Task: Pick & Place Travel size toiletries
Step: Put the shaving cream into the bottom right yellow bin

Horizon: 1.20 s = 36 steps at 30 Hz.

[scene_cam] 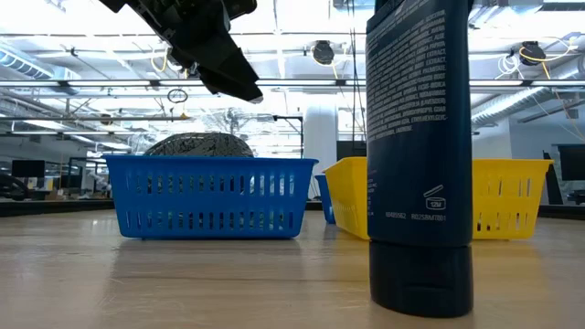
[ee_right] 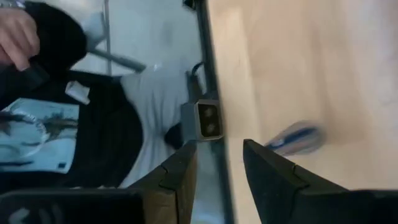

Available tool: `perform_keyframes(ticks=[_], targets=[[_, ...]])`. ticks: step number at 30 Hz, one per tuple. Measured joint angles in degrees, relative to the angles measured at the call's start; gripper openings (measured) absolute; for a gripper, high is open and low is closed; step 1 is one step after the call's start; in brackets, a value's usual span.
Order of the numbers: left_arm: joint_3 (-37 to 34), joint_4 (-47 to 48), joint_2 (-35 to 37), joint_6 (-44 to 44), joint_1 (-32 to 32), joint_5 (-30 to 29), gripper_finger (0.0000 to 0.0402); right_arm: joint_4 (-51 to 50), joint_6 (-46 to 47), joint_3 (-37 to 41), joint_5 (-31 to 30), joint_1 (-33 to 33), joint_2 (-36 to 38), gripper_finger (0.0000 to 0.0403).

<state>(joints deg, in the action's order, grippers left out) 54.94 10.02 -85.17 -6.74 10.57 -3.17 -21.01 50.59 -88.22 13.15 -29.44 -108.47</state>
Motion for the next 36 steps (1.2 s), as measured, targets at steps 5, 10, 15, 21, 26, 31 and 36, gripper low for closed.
perform_keyframes(ticks=[5,10,15,21,26,31,36], targets=[[0.00,0.67,0.00,-0.09,0.00,0.01,0.0230,-7.16,4.19,-4.77,1.92,-0.38,-3.22,0.0102],[0.00,0.90,0.00,-0.32,0.00,0.02,0.0230,-7.79,5.68,-5.01,1.95,-0.43,-3.23,0.0086],[0.00,0.90,0.00,-1.29,0.00,0.01,0.0230,-7.99,5.77,-4.99,1.88,-0.27,-3.23,0.0084],[0.00,0.90,0.00,-1.55,0.00,0.03,0.0230,-8.40,5.75,-4.99,1.76,0.50,-3.23,0.0084],[0.00,0.90,0.00,-1.97,0.00,0.03,0.0230,-10.13,5.77,-4.95,1.64,0.71,-3.23,0.0084],[0.00,0.90,0.00,-1.97,0.00,0.03,0.0230,-10.82,6.00,-4.92,0.10,1.14,-3.23,0.0084],[0.00,0.92,0.00,-1.99,0.00,0.03,0.0230,-11.04,6.77,-4.92,0.08,1.34,-3.33,0.0084]])
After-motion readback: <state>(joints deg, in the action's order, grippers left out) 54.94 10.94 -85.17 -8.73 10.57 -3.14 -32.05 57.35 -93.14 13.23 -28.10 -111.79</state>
